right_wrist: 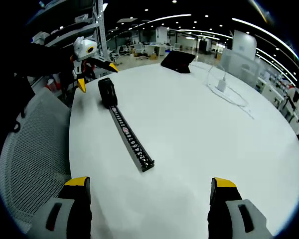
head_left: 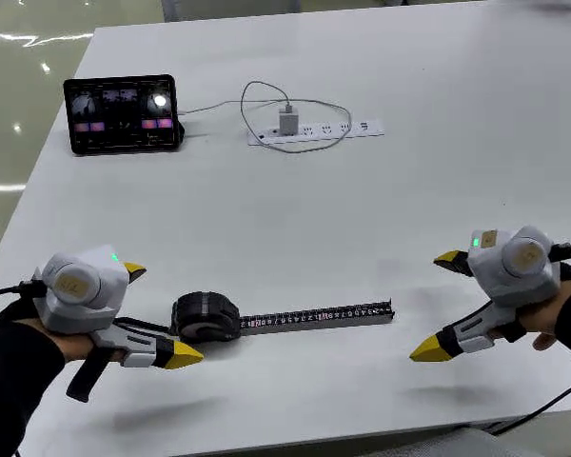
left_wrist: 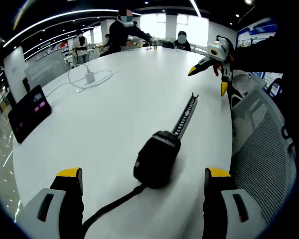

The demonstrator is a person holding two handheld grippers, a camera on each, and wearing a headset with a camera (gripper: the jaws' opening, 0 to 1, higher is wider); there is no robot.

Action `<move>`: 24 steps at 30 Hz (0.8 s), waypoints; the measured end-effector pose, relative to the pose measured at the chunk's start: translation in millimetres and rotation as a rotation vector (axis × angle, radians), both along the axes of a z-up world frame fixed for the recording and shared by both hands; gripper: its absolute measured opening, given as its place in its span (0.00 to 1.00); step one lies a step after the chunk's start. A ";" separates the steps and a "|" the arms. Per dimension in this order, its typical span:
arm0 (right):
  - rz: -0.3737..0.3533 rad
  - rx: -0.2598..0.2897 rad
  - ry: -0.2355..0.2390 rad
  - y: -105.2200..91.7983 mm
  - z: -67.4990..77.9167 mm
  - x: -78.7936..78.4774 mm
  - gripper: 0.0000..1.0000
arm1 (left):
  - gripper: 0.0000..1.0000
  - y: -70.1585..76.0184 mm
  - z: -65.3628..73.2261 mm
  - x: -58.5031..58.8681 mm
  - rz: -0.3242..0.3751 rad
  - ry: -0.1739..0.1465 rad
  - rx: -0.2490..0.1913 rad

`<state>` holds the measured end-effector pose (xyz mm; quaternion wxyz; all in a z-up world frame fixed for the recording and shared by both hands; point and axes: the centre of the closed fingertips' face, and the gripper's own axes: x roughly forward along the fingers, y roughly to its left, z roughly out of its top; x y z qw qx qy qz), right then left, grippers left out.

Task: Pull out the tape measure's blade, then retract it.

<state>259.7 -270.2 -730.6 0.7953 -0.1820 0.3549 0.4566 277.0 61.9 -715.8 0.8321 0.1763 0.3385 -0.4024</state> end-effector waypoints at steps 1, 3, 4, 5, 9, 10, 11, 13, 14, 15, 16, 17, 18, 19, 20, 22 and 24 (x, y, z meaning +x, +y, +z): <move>-0.013 0.006 -0.004 -2.4 0.4 -1.0 0.99 | 0.99 1.5 0.7 0.6 0.025 -0.010 -0.009; -0.040 0.006 -0.016 -7.6 0.4 -4.3 0.99 | 0.99 6.0 1.4 2.0 0.080 -0.029 -0.020; -0.059 0.002 -0.024 -9.6 1.0 -6.7 0.99 | 0.99 10.2 1.1 3.1 0.112 -0.043 -0.014; -0.071 -0.001 -0.028 -10.9 1.4 -8.4 0.99 | 0.99 12.4 2.0 4.3 0.130 -0.061 -0.014; -0.131 0.029 -0.038 -13.4 6.1 -18.7 0.99 | 0.99 19.4 7.9 5.3 0.189 -0.133 -0.025; -0.136 0.029 -0.041 -14.7 6.0 -21.0 0.99 | 0.99 20.6 9.0 4.2 0.199 -0.137 -0.027; -0.148 0.027 -0.046 -16.6 5.9 -23.0 0.99 | 0.99 21.4 10.0 2.2 0.204 -0.138 -0.030; -0.173 0.021 -0.061 -21.9 6.6 -27.5 0.99 | 0.99 22.9 12.1 -2.3 0.217 -0.136 -0.049; -0.194 0.011 -0.075 -26.5 7.1 -28.6 0.99 | 0.99 22.6 12.6 -5.7 0.220 -0.130 -0.069; -0.208 0.009 -0.081 -29.8 7.2 -29.0 0.99 | 0.99 22.6 12.5 -8.3 0.223 -0.125 -0.080; -0.218 0.008 -0.090 -32.5 7.6 -29.1 0.99 | 0.99 22.8 12.5 -10.5 0.227 -0.124 -0.090; -0.234 0.005 -0.101 -36.0 8.2 -30.2 0.99 | 0.99 22.7 12.0 -14.4 0.234 -0.113 -0.107; -0.240 0.005 -0.102 -37.7 8.5 -31.6 0.99 | 0.99 23.0 11.9 -16.5 0.240 -0.110 -0.118; -0.257 0.005 -0.104 -40.8 9.1 -32.4 0.99 | 0.99 24.6 11.3 -19.1 0.243 -0.111 -0.119; -0.264 0.008 -0.105 -42.4 9.8 -33.0 0.99 | 0.99 25.4 10.2 -20.5 0.247 -0.110 -0.117; -0.279 0.013 -0.106 -45.9 10.7 -33.7 0.99 | 0.99 28.4 6.2 -23.8 0.259 -0.095 -0.104; -0.277 0.002 -0.104 -49.4 9.0 -34.3 0.99 | 0.99 32.0 4.2 -25.2 0.271 -0.088 -0.086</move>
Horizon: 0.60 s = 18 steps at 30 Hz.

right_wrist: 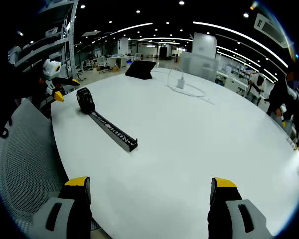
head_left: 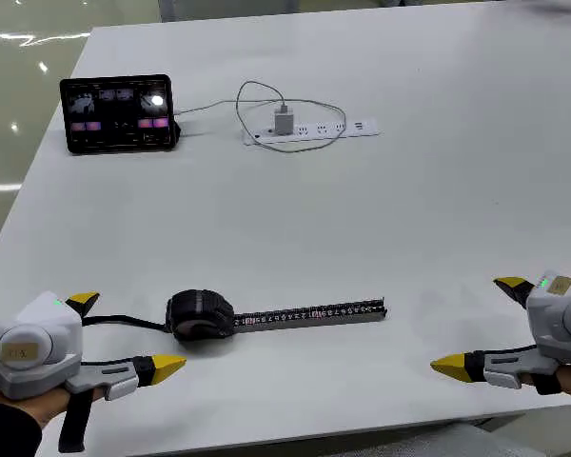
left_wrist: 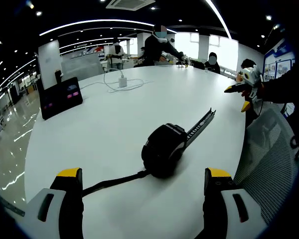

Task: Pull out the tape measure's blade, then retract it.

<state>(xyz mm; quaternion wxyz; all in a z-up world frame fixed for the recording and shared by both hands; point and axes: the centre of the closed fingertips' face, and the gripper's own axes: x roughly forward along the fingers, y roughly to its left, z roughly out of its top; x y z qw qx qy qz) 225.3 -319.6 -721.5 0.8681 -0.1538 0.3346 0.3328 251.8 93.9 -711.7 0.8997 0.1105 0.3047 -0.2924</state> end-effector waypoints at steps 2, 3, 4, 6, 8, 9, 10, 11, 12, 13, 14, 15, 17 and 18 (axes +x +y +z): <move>0.005 -0.008 0.006 -2.9 -0.9 -0.6 0.99 | 0.99 3.4 -1.0 -0.5 0.016 0.006 0.010; 0.009 -0.008 0.005 -4.1 -0.4 -1.3 0.99 | 0.99 2.7 -1.1 -2.2 0.021 0.020 -0.010; 0.012 -0.004 0.003 -4.3 0.5 -1.5 0.99 | 0.99 1.4 -0.7 -3.4 0.019 0.025 -0.026; 0.022 0.002 0.001 -3.1 2.3 -3.4 0.99 | 0.99 2.1 -1.8 -5.3 0.006 0.013 -0.011; 0.026 -0.003 0.000 -4.0 2.5 -4.8 0.99 | 0.99 3.6 -2.6 -7.6 0.003 0.010 -0.009; 0.026 -0.002 0.000 -5.2 2.7 -4.9 0.99 | 0.99 4.1 -2.5 -8.4 0.003 0.006 -0.006; 0.025 -0.002 0.001 -7.4 2.7 -4.8 0.99 | 0.99 5.5 -2.2 -9.7 0.007 -0.001 0.002; 0.025 -0.002 0.002 -7.4 2.9 -5.3 0.99 | 0.99 6.6 -1.6 -10.6 0.010 -0.006 0.006; 0.025 -0.004 0.002 -8.0 2.9 -5.6 0.99 | 0.99 7.0 -0.6 -11.9 0.008 -0.008 0.002; 0.028 -0.009 -0.002 -9.3 3.3 -5.7 0.99 | 0.99 7.4 0.4 -12.5 0.012 -0.012 -0.007; 0.028 -0.012 -0.003 -10.3 3.4 -5.9 0.99 | 0.99 7.9 0.7 -13.0 0.014 -0.015 -0.009; 0.030 -0.012 -0.003 -11.6 3.0 -6.1 0.99 | 0.99 9.4 -0.5 -13.9 0.017 -0.017 -0.006; 0.035 -0.014 -0.001 -12.8 1.3 -7.2 0.99 | 0.99 11.2 -2.7 -16.1 0.022 -0.013 -0.006; 0.037 -0.019 0.001 -15.8 -1.1 -7.7 0.99 | 0.99 11.6 -3.3 -17.6 0.024 -0.013 -0.012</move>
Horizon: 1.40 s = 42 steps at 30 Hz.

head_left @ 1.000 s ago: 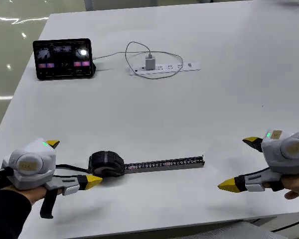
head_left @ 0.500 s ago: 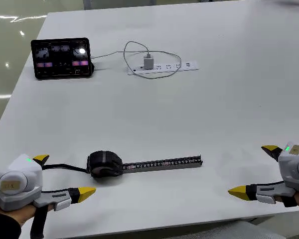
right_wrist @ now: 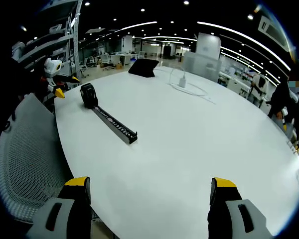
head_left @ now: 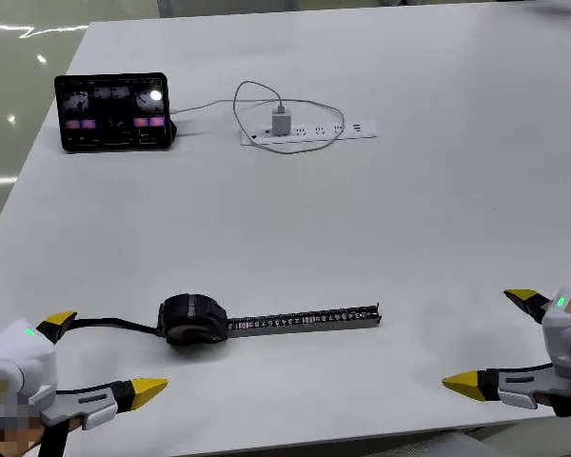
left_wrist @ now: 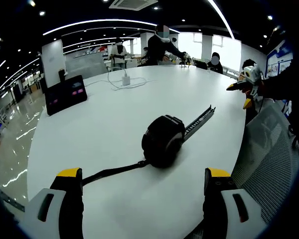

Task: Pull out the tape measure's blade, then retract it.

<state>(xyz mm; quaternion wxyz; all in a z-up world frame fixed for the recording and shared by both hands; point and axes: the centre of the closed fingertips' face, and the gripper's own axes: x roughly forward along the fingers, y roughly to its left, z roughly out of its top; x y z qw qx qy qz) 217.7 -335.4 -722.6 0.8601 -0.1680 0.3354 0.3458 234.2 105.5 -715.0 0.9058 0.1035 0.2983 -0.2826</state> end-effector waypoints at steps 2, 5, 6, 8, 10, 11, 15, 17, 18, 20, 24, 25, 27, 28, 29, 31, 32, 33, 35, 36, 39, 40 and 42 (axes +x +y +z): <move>-0.001 0.000 0.006 -3.2 -4.2 -1.1 0.99 | 0.99 -1.7 -0.6 -2.3 -0.002 0.003 -0.009; -0.005 0.004 0.003 -5.6 -5.6 -3.6 0.99 | 0.99 -4.8 -4.4 -5.0 -0.021 0.005 0.004; -0.008 0.010 0.005 -5.9 -6.1 -4.5 0.99 | 0.99 -5.3 -5.1 -4.9 -0.024 0.005 0.004; -0.007 0.011 0.012 -6.2 -8.3 -8.4 0.99 | 0.99 -6.7 -4.5 -3.5 -0.025 0.002 0.006; -0.010 0.011 0.015 -7.3 -10.0 -11.3 0.99 | 0.99 -9.5 -1.7 -1.3 -0.022 -0.003 -0.001; -0.014 0.013 0.016 -8.1 -10.8 -12.0 0.99 | 0.99 -10.3 -1.0 -0.3 -0.022 -0.007 0.000; -0.025 0.020 0.019 -10.5 -13.3 -14.5 0.99 | 0.99 -13.3 0.7 2.7 -0.034 -0.020 0.015; -0.029 0.023 0.016 -11.9 -13.5 -14.4 0.99 | 0.99 -14.6 0.5 3.1 -0.040 -0.016 0.016; -0.029 0.024 0.016 -11.9 -13.4 -14.5 0.99 | 0.99 -14.6 0.2 3.3 -0.042 -0.014 0.018; -0.026 0.028 0.021 -13.6 -14.0 -13.9 0.99 | 0.99 -14.6 -0.3 4.5 -0.045 -0.011 0.032; -0.016 0.036 0.028 -11.7 -14.5 -13.5 0.99 | 0.99 -16.3 2.9 8.2 -0.032 -0.007 0.025; -0.014 0.041 0.038 -10.9 -15.3 -13.7 0.99 | 0.99 -17.0 3.3 8.9 -0.027 -0.005 0.026; -0.009 0.034 0.049 -9.3 -16.2 -14.7 0.99 | 0.99 -18.3 4.5 9.6 -0.024 -0.012 0.044; 0.001 0.019 0.046 -9.7 -16.6 -14.4 0.99 | 0.99 -19.8 4.8 10.5 -0.025 -0.010 0.042; 0.007 0.013 0.048 -9.9 -16.9 -14.0 0.99 | 0.99 -22.3 4.8 10.2 -0.028 -0.001 0.033; 0.014 0.011 0.046 -9.8 -16.0 -12.8 0.99 | 0.99 -23.8 3.1 10.2 -0.033 0.007 0.058; 0.020 0.007 0.044 -8.2 -14.8 -12.3 0.99 | 0.99 -26.4 3.3 10.7 -0.040 0.007 0.071; 0.023 0.003 0.043 -7.9 -14.0 -11.4 0.99 | 0.99 -28.4 3.9 11.0 -0.042 0.010 0.074; 0.029 0.001 0.043 -7.0 -11.3 -9.0 0.99 | 0.99 -30.9 4.5 13.2 -0.043 0.016 0.076; 0.032 -0.001 0.044 -6.8 -10.7 -8.2 0.99 | 0.99 -32.0 5.0 14.3 -0.044 0.016 0.078; 0.042 -0.009 0.043 -2.1 -7.1 -7.3 0.99 | 0.99 -33.5 5.8 20.1 -0.046 0.013 0.084; 0.044 -0.010 0.044 -1.6 -8.5 -6.6 0.99 | 0.99 -35.3 6.6 20.9 -0.046 0.010 0.080; 0.053 -0.012 0.045 1.7 -7.9 -5.9 0.99 | 0.99 -39.9 7.1 21.2 -0.050 0.011 0.084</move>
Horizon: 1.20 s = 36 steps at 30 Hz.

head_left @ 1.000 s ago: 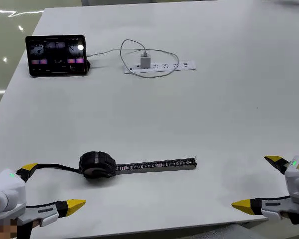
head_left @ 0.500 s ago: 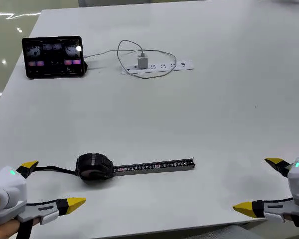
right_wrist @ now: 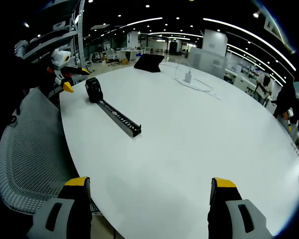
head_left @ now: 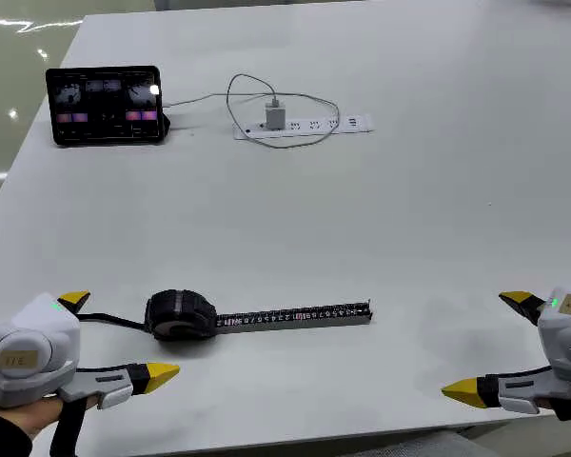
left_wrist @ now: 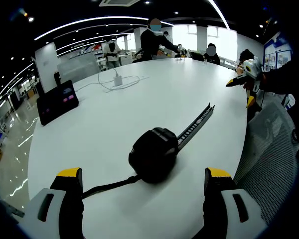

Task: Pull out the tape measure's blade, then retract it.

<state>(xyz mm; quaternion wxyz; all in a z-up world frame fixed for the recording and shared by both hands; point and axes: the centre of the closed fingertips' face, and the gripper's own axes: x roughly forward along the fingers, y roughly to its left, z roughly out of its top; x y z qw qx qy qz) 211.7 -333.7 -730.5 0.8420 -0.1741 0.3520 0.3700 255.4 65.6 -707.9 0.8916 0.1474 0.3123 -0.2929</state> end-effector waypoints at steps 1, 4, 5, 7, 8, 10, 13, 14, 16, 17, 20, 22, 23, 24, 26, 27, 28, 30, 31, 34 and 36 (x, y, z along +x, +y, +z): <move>0.007 -0.001 0.001 1.1 -0.2 0.1 0.99 | 0.99 -4.4 1.4 -1.3 -0.011 0.004 -0.016; 0.025 -0.013 0.011 3.7 -1.2 0.8 0.99 | 0.99 -12.3 -0.2 -3.1 -0.020 0.021 -0.017; 0.025 -0.026 0.020 1.6 -2.4 1.8 0.99 | 0.99 -15.1 -1.8 -3.6 -0.023 0.026 -0.013; 0.025 -0.025 0.020 -0.5 -1.0 4.9 0.99 | 0.99 -20.8 -0.7 -5.3 -0.024 0.033 -0.020; 0.027 -0.027 0.019 -0.7 -0.4 5.9 0.99 | 0.99 -23.0 -0.4 -5.2 -0.019 0.034 -0.027; 0.038 -0.035 0.017 -0.8 1.9 7.0 0.99 | 0.99 -26.7 1.4 -1.6 0.004 0.025 -0.040; 0.053 -0.042 0.015 0.4 5.5 10.5 0.99 | 0.99 -33.7 -0.4 2.5 0.026 0.034 -0.053; 0.059 -0.049 0.015 0.2 5.8 11.4 0.99 | 0.99 -35.6 -2.4 1.8 0.031 0.036 -0.035; 0.071 -0.059 0.016 0.8 7.4 13.8 0.99 | 0.99 -41.3 -4.3 2.0 0.039 0.034 -0.029; 0.080 -0.066 0.017 0.9 8.8 15.1 0.99 | 0.99 -43.6 -6.1 3.1 0.038 0.034 -0.029; 0.095 -0.075 0.015 1.1 13.5 18.9 0.99 | 0.99 -51.2 -10.5 3.8 0.041 0.046 -0.026; 0.112 -0.076 0.027 2.3 14.0 19.4 0.99 | 0.99 -54.9 -10.9 5.6 0.054 0.040 -0.032; 0.124 -0.081 0.034 3.2 13.7 20.0 0.99 | 0.99 -57.3 -11.4 6.8 0.064 0.039 -0.037; 0.132 -0.089 0.040 3.6 13.2 20.5 0.99 | 0.99 -57.6 -11.7 8.7 0.083 0.035 -0.036; 0.154 -0.110 0.037 5.5 13.1 23.5 0.99 | 0.99 -58.6 -11.9 12.8 0.123 0.032 -0.050; 0.163 -0.111 0.035 6.5 13.6 25.1 0.99 | 0.99 -58.0 -11.9 15.0 0.147 0.030 -0.058; 0.174 -0.107 0.039 9.2 14.2 27.0 0.99 | 0.99 -59.6 -12.0 16.9 0.162 0.032 -0.065; 0.188 -0.110 0.049 14.1 14.1 30.0 0.99 | 0.99 -60.6 -10.9 21.2 0.200 0.015 -0.070; 0.193 -0.111 0.057 15.6 13.2 31.1 0.99 | 0.99 -60.1 -10.7 23.7 0.223 0.002 -0.071; 0.217 -0.120 0.087 20.4 8.7 34.8 0.99 | 0.99 -50.9 -16.4 29.1 0.318 -0.023 -0.029; 0.248 -0.138 0.088 24.9 8.9 37.0 0.99 | 0.99 -47.0 -16.1 33.0 0.355 -0.046 -0.029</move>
